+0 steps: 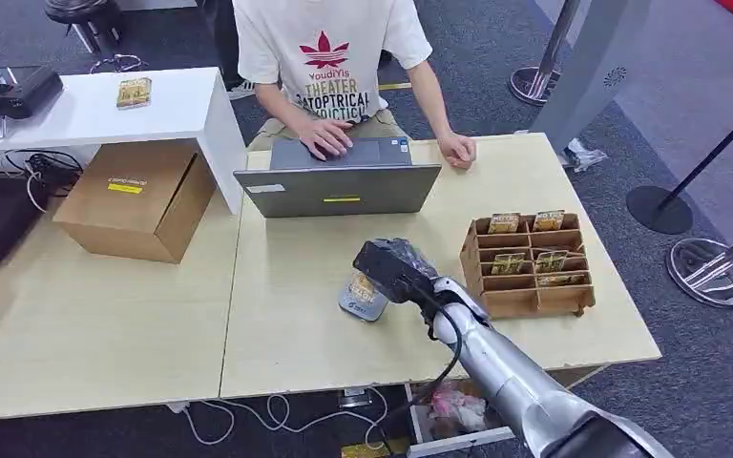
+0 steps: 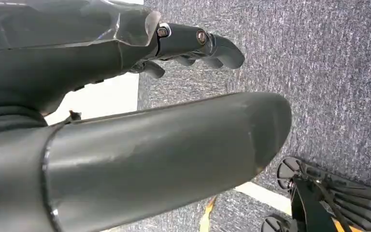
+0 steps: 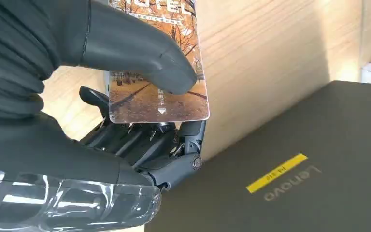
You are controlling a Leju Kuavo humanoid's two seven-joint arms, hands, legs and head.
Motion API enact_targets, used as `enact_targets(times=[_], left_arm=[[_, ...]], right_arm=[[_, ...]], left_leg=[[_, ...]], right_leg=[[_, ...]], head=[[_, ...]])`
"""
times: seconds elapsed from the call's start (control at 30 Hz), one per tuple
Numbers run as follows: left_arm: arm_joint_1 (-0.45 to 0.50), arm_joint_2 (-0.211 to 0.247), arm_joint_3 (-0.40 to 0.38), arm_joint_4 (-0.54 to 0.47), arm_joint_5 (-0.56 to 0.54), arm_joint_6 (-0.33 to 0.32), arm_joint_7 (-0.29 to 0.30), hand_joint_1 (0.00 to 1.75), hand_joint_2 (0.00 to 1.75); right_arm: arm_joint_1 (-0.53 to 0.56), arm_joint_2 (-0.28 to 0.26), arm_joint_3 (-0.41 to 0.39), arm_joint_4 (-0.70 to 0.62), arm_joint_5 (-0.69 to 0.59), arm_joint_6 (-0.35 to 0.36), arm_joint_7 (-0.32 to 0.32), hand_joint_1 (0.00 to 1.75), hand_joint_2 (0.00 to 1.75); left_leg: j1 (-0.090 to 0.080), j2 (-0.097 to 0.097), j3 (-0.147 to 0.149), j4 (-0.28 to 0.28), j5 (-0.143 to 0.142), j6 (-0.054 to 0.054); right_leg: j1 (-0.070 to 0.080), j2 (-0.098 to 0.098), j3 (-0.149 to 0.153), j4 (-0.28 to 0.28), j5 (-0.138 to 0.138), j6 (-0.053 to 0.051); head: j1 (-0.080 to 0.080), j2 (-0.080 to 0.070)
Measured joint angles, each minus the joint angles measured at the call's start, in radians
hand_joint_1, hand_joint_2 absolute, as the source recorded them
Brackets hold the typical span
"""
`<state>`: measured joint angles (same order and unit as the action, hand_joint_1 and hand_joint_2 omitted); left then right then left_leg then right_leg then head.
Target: Pass the card to the sensor for recognition and then transmit it.
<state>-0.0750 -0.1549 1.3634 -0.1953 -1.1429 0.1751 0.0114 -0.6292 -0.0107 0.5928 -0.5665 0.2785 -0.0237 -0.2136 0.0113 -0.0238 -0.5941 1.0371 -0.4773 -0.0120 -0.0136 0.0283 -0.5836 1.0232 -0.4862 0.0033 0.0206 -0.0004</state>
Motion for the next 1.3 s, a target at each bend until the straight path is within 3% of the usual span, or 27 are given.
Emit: enact_targets(times=[0.73, 1.3], left_arm=[[-0.002, 0.003, -0.02, 0.0, -0.021, -0.009, 0.007, 0.0, 0.0], [-0.003, 0.006, -0.026, 0.0, -0.029, -0.012, 0.01, 0.0, 0.0]], right_arm=[[0.001, 0.031, 0.001, 0.151, 0.001, 0.022, 0.023, 1.75, 1.75], [-0.01, 0.058, 0.002, 0.19, 0.014, 0.042, 0.064, 1.75, 1.75]], left_leg=[[0.0, 0.0, 0.0, 0.0, 0.0, 0.0], [0.0, 0.0, 0.001, 0.0, 0.0, 0.0]], right_leg=[[0.0, 0.0, 0.0, 0.0, 0.0, 0.0], [0.0, 0.0, 0.001, 0.0, 0.0, 0.0]], head=[[0.0, 0.0], [0.0, 0.0]])
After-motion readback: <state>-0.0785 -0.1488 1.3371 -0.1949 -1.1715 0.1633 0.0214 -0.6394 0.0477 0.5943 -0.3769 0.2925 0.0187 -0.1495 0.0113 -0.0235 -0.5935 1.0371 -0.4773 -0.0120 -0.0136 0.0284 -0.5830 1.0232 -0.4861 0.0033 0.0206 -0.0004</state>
